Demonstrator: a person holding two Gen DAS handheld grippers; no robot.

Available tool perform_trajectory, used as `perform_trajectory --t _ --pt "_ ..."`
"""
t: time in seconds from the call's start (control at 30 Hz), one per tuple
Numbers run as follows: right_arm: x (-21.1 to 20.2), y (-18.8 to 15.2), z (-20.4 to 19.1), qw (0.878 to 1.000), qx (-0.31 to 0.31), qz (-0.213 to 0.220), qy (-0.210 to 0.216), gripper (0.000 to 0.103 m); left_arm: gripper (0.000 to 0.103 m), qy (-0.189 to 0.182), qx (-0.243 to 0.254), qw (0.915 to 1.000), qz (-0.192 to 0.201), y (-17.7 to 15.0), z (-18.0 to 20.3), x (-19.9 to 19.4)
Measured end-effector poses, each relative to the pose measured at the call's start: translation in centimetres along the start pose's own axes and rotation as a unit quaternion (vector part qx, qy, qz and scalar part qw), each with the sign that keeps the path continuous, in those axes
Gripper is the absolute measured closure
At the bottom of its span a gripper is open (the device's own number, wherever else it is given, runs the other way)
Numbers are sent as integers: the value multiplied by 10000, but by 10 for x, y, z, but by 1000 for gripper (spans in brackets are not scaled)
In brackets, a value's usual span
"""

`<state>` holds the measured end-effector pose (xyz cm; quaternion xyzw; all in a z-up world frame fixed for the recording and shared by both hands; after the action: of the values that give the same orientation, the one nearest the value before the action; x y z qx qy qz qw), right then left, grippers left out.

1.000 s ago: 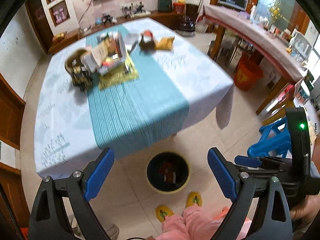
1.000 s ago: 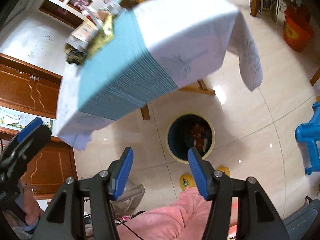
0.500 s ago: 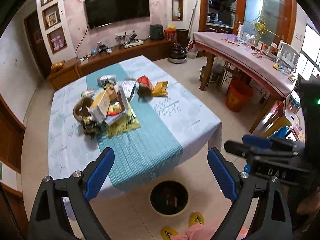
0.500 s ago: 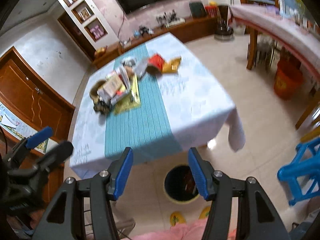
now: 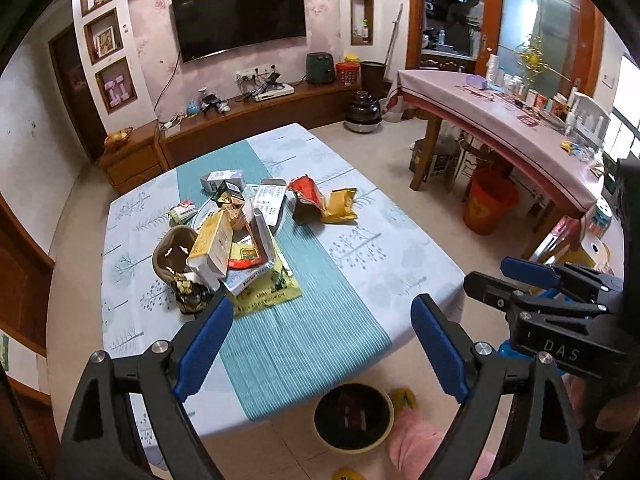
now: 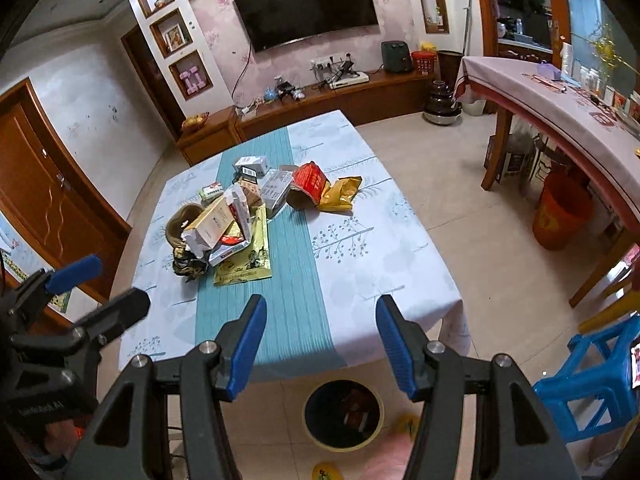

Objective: Collect trash
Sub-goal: 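Bring both tools back over the table toward the remaining trash, then grasp the red printed bag with left tool while right tool nears yellow bag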

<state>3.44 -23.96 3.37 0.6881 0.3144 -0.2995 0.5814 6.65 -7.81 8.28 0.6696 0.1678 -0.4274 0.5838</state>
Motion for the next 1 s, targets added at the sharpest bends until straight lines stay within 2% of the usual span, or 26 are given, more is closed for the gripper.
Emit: perform_trajectory --t 0.27,0.5,0.57,0.7,1.0 --pt "60 51 30 9991 -106 -169 383 46 14 361 -439 9980 -279 61 -6 69" --pt "128 103 77 9952 -105 -575 780 46 14 621 -777 9917 -814 124 -6 156" --pt "149 114 89 9930 -104 -744 909 46 15 653 -909 9883 -1035 138 -5 187" --pt "190 129 109 9880 -189 -1058 1105 46 26 725 -1025 9807 -1500 155 -3 245" --pt "254 142 116 9767 -271 -1514 1496 46 26 723 -1403 9558 -2480 153 -16 346"
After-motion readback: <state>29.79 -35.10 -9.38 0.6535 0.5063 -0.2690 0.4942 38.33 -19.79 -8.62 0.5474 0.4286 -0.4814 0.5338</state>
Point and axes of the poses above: each gripper's, at about its wrist camera, not at the fingertips, and x roughly the way its jaws point, z to its right, y to its top, the point moved 2 cm from there along x, roughly the way its jaws point, and after that the axes turned 6 degrees about -x, right-handed, at the moved point
